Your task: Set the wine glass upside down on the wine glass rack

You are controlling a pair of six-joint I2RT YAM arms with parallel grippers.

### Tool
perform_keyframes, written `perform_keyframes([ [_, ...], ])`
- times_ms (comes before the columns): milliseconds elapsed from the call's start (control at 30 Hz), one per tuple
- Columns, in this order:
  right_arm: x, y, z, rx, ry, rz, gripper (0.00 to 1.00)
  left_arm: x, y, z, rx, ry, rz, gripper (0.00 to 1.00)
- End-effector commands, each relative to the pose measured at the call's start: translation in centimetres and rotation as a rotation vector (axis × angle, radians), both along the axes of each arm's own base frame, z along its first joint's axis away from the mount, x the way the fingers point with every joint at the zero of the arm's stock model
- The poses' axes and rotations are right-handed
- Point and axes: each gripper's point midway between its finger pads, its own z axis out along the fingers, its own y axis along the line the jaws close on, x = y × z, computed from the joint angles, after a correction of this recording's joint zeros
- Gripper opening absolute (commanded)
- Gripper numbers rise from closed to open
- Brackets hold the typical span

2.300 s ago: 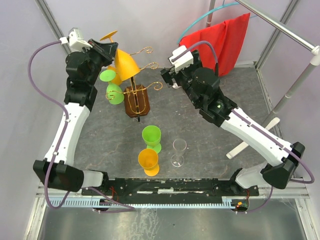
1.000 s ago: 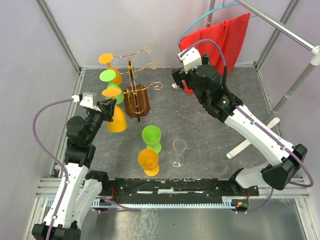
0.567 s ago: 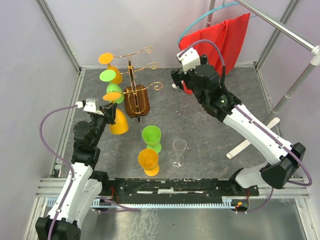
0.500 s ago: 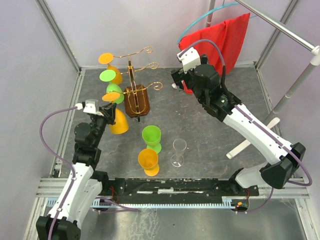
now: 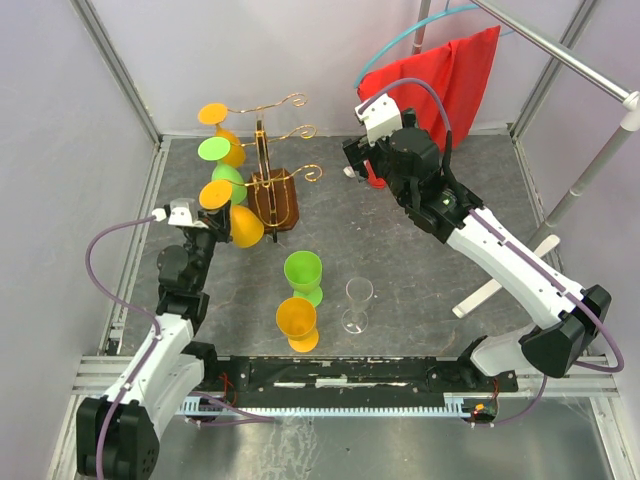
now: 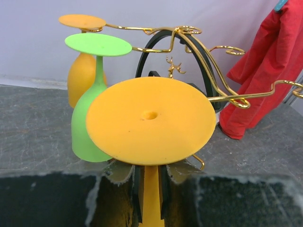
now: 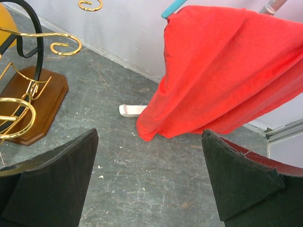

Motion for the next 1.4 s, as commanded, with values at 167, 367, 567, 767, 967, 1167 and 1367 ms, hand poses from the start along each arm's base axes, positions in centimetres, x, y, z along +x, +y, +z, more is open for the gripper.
perform_keyframes([
  [167, 0.3, 0.0, 2.3, 0.046, -0.053, 0.000, 0.98, -0.3, -0.5, 4.5, -0.036, -0.140, -0.032, 0.03],
  [367, 0.4, 0.3, 2.1, 0.055, -0.048, 0.003, 0.98, -0.4, -1.1, 4.1, -0.023, -0.119, -0.064, 0.03],
  [567, 0.5, 0.6, 1.8, 0.059, -0.038, 0.010, 0.98, 0.6, -1.8, 3.6, -0.029, -0.107, -0.090, 0.03],
  [767, 0.5, 0.5, 1.8, 0.059, -0.038, 0.007, 0.98, 1.6, -2.1, 3.3, -0.032, -0.106, -0.093, 0.03],
  [967, 0.7, 0.6, 1.4, 0.054, -0.032, 0.004, 0.98, 2.1, -2.1, 3.5, -0.028, -0.107, -0.085, 0.03],
  [1167, 0.8, 0.8, 1.1, 0.054, -0.024, 0.005, 0.98, 3.1, -1.2, 2.5, -0.027, -0.079, -0.029, 0.03],
  [1367, 0.9, 0.7, 0.9, 0.046, -0.020, 0.003, 0.98, 3.4, 0.4, 2.3, -0.010, -0.088, 0.065, 0.03],
])
